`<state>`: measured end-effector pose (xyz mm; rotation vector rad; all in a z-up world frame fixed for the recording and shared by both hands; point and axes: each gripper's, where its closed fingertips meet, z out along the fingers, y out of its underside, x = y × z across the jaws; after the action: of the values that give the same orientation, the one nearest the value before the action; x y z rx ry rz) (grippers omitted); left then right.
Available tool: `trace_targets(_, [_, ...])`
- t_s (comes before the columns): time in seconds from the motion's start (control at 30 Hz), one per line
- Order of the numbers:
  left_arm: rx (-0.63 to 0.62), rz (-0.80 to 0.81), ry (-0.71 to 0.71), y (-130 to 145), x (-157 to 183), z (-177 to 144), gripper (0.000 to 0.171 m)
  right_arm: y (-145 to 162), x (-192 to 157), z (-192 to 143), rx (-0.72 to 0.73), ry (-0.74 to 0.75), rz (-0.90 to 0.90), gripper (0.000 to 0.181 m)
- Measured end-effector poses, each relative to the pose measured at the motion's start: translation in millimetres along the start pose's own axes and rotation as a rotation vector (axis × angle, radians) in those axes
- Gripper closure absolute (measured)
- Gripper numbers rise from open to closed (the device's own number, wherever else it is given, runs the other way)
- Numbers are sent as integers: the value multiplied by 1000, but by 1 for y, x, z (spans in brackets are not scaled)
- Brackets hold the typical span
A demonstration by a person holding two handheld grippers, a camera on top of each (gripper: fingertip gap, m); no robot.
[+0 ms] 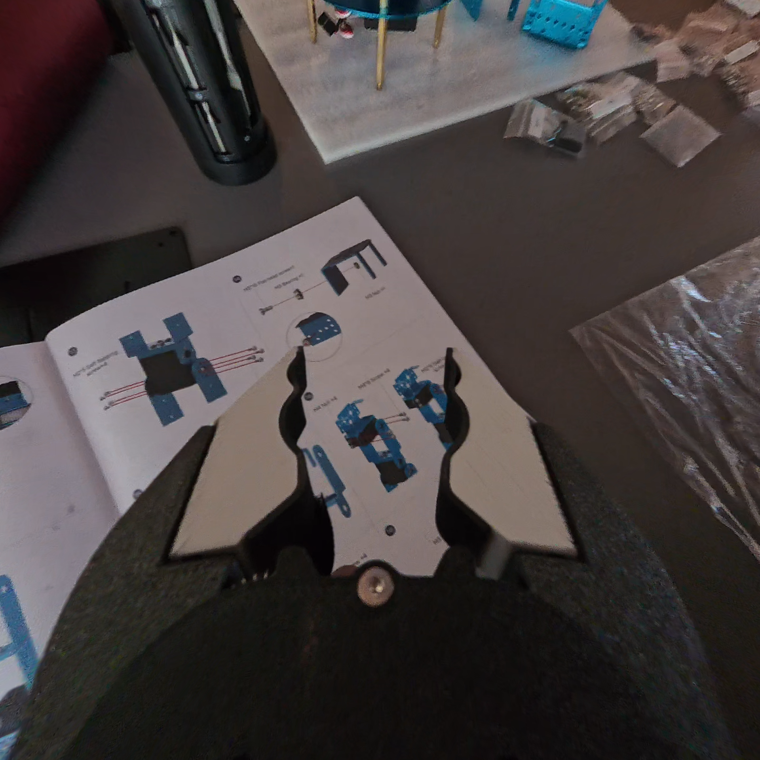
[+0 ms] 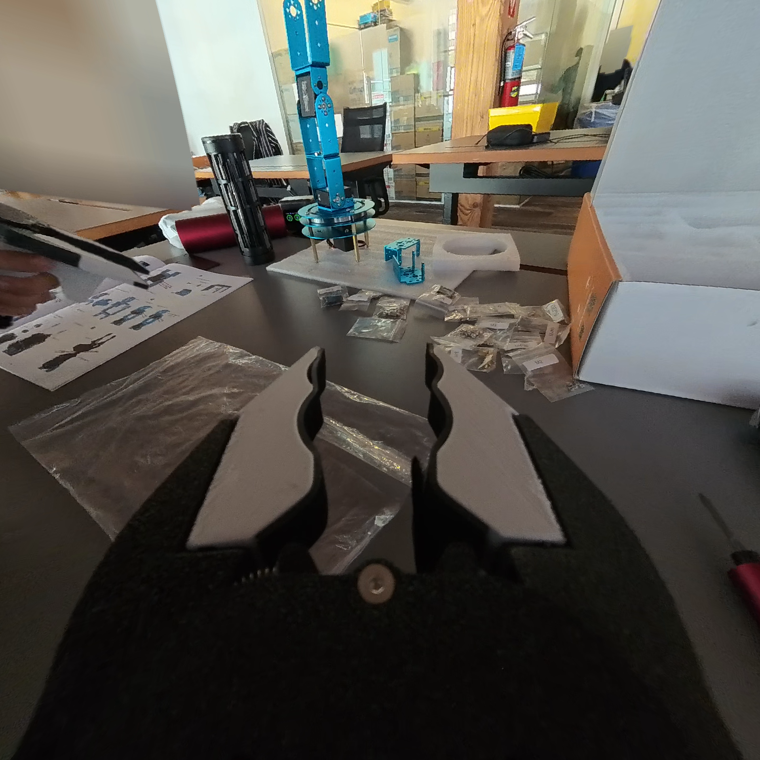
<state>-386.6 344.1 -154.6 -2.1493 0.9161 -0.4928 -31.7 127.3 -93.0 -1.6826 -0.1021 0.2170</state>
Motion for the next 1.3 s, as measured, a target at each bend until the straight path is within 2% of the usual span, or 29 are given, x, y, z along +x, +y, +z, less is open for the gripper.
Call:
trace_targets(0.1, [-55, -23, -45, 5, -9, 8, 102, -3, 3, -3, 24, 7, 17, 133])
trace_targets(0.23, [-75, -81, -53, 12, 0, 10, 101, -6, 8, -7, 52, 20, 52, 134])
trace_targets(0.43, [12, -115, -100, 11, 17, -2, 101, -6, 2, -6, 50, -26, 55, 134])
trace_targets(0.63, [49, -105, -206, 23, 22, -26, 101, -6, -1, -7, 49, -17, 24, 135])
trace_targets(0.87, [110, -143, -142, 35, 53, -49, 101, -1, -9, -3, 4, -4, -69, 136])
trace_targets(1.0, [134, -137, -144, 42, 60, -62, 103, -3, -9, 4, -7, 0, -73, 136])
trace_targets(1.1, [184, -142, -147, 41, 61, -77, 104, -18, -21, 37, -98, -68, -146, 133])
trace_targets(1.2, [203, -134, -150, 44, 62, -90, 104, -33, -38, 90, -244, -189, -267, 132])
trace_targets(1.3, [234, -123, -171, 46, 62, -107, 106, -38, -35, 156, -401, -294, -274, 130])
